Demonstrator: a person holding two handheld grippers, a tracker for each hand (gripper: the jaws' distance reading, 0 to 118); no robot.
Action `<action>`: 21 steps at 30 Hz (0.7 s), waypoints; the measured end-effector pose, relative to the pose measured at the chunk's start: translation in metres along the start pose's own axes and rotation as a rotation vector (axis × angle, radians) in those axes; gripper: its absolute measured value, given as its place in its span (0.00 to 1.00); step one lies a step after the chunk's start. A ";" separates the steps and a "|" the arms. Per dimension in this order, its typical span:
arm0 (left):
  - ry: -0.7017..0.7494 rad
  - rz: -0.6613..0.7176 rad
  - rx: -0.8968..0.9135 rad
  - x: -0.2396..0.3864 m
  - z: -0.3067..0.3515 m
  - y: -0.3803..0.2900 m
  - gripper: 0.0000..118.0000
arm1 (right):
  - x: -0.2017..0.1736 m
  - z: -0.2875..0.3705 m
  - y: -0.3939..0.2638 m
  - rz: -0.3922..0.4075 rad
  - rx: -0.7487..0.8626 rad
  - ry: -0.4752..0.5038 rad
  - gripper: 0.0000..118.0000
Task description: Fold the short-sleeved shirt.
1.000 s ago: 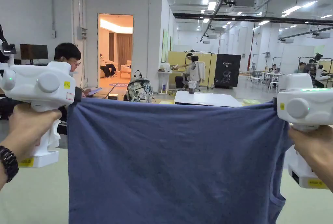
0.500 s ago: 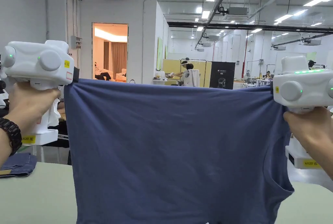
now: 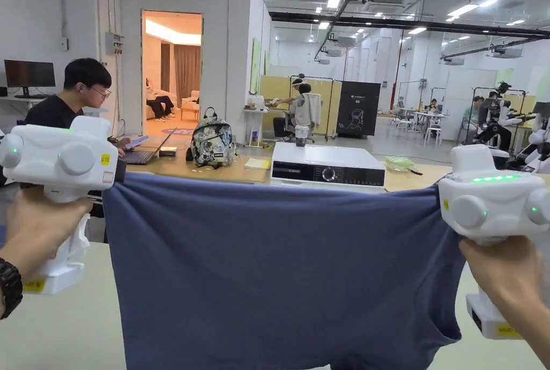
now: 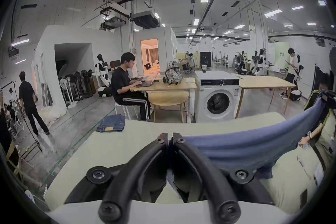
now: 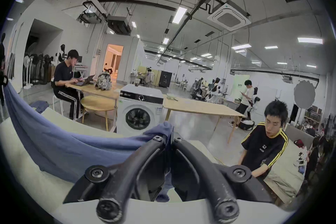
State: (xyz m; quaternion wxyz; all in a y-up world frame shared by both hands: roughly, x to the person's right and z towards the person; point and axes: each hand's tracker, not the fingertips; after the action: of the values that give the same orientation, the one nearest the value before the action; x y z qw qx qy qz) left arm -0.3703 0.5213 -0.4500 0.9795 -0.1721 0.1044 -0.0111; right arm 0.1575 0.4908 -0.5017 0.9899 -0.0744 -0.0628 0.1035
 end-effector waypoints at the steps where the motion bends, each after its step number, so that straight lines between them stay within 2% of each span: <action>1: -0.002 0.004 -0.007 -0.001 0.002 -0.010 0.00 | 0.000 0.007 -0.008 0.008 -0.011 0.003 0.02; 11: -0.044 0.018 -0.036 -0.017 0.054 -0.081 0.00 | 0.011 0.086 -0.065 -0.005 -0.051 0.010 0.02; 14: -0.055 0.012 -0.035 -0.018 0.079 -0.102 0.00 | 0.013 0.123 -0.077 0.004 -0.061 0.012 0.02; 21: -0.082 -0.005 -0.051 -0.019 0.120 -0.152 0.00 | 0.016 0.162 -0.121 0.024 -0.118 0.038 0.02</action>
State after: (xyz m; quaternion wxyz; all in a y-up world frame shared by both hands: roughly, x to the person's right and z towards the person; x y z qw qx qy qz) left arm -0.3620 0.4197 -0.2846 0.9782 -0.1974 0.0642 -0.0040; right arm 0.1746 0.3986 -0.3212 0.9834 -0.1354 -0.0489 0.1102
